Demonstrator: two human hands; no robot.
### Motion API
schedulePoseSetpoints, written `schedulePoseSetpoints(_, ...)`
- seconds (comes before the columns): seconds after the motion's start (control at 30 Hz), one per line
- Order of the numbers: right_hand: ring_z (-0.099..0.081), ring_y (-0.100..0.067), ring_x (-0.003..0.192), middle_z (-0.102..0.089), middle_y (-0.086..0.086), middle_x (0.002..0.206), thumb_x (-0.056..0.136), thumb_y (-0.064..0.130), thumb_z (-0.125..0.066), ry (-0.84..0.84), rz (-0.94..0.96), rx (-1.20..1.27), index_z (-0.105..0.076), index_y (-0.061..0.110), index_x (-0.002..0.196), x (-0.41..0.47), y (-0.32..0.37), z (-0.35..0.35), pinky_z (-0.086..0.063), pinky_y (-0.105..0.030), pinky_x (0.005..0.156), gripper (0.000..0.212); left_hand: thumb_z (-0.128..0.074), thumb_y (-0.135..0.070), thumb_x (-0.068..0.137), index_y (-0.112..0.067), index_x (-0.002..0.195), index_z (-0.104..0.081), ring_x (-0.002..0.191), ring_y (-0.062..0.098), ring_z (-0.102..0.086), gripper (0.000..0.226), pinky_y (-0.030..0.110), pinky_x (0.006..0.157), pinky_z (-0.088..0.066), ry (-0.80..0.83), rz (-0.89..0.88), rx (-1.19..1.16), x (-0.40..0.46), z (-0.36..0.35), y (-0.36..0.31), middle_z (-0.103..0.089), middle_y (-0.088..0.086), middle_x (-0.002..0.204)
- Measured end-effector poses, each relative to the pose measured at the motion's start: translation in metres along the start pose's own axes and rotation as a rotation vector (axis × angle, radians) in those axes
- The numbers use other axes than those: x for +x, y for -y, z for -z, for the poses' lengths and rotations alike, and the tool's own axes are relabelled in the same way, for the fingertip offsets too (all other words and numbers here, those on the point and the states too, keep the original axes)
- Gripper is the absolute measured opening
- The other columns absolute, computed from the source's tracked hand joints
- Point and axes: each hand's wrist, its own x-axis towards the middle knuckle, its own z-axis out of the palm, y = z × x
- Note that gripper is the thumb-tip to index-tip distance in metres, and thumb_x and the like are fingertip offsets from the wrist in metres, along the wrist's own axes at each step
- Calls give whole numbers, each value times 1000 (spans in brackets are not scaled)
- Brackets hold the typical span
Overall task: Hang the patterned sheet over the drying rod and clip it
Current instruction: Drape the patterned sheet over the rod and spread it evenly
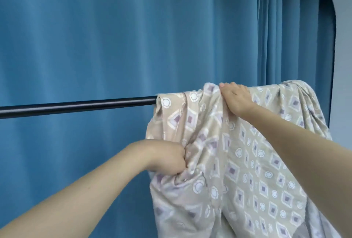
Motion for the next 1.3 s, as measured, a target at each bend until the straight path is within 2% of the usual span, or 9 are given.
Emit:
schedulePoseSetpoints(0.1, -44, -31, 92, -38, 5, 72, 94, 49, -15, -9, 59, -4, -31, 26, 63, -2, 2, -7, -27, -38, 88, 41, -46, -23, 88, -13, 78, -55, 80, 25, -61, 17, 35, 68, -52, -139, -35, 93, -7, 7, -14, -63, 2, 82)
schedulePoseSetpoints(0.27, -48, -22, 93, -58, 3, 88, 75, 51, -36, 209, 10, 263, -61, 35, 72, 0, -1, 12, -36, -33, 82, 30, -48, -44, 92, -22, 113, -57, 110, 23, -51, 32, 39, 92, -44, -997, -47, -63, 4, 73, -20, -58, -3, 115)
schedulePoseSetpoints(0.37, -57, -26, 74, -63, -3, 76, 74, 38, -51, 300, 30, 393, -70, 22, 75, 2, 0, 29, -47, -38, 58, 24, -41, -48, 96, -19, 107, -60, 108, 29, -52, 36, 37, 80, -42, -846, 133, 102, 28, 81, -8, -58, 3, 111)
schedulePoseSetpoints(0.5, -54, -22, 77, -57, -3, 78, 98, 38, -45, 163, 302, 231, -57, 9, 71, 9, 15, 23, -45, -44, 78, 41, -44, -33, 100, -16, 63, -41, 69, 31, -50, 41, 34, 54, -28, -1004, 123, -100, 47, 78, -4, -48, 2, 63)
schedulePoseSetpoints(0.73, -46, -24, 59, -44, 3, 56, 95, 52, -10, -205, 434, 102, -35, 19, 62, 4, 18, -24, -28, -35, 57, 53, -43, -24, 103, 6, 82, -50, 64, 14, -44, 37, 31, 62, -39, -1348, -186, -940, 13, 68, -13, -48, 4, 69)
schedulePoseSetpoints(0.8, -37, -23, 55, -32, 6, 52, 96, 44, -12, -317, 452, 77, -25, 24, 60, 1, 20, -32, -19, -31, 57, 44, -41, -28, 103, 1, 77, -46, 60, 14, -41, 39, 32, 59, -38, -1401, -179, -813, 1, 47, -23, -45, 1, 65)
schedulePoseSetpoints(0.93, -35, -23, 54, -35, 5, 55, 98, 35, -16, -431, 478, 65, -32, 19, 62, 2, 21, -36, -20, -30, 57, 43, -36, -35, 101, -20, 64, -37, 64, 19, -46, 40, 35, 60, -39, -1035, 64, -201, -19, -1, -33, -43, -7, 58)
schedulePoseSetpoints(1.1, -37, -25, 51, -38, 2, 55, 97, 35, -21, -451, 531, 10, -36, 16, 63, 3, 22, -39, -19, -30, 54, 42, -38, -49, 98, -26, 78, -46, 90, 17, -55, 31, 33, 78, -45, -490, 325, -225, -29, -10, -29, -55, -9, 88)
schedulePoseSetpoints(1.3, -48, -28, 52, -47, 2, 56, 97, 39, -17, -364, 567, -3, -47, 15, 76, 9, 15, -35, -30, -32, 50, 44, -42, -47, 86, -23, 111, -53, 103, 23, -46, 36, 37, 88, -36, -1209, 323, 137, -15, 35, -36, -52, -3, 109)
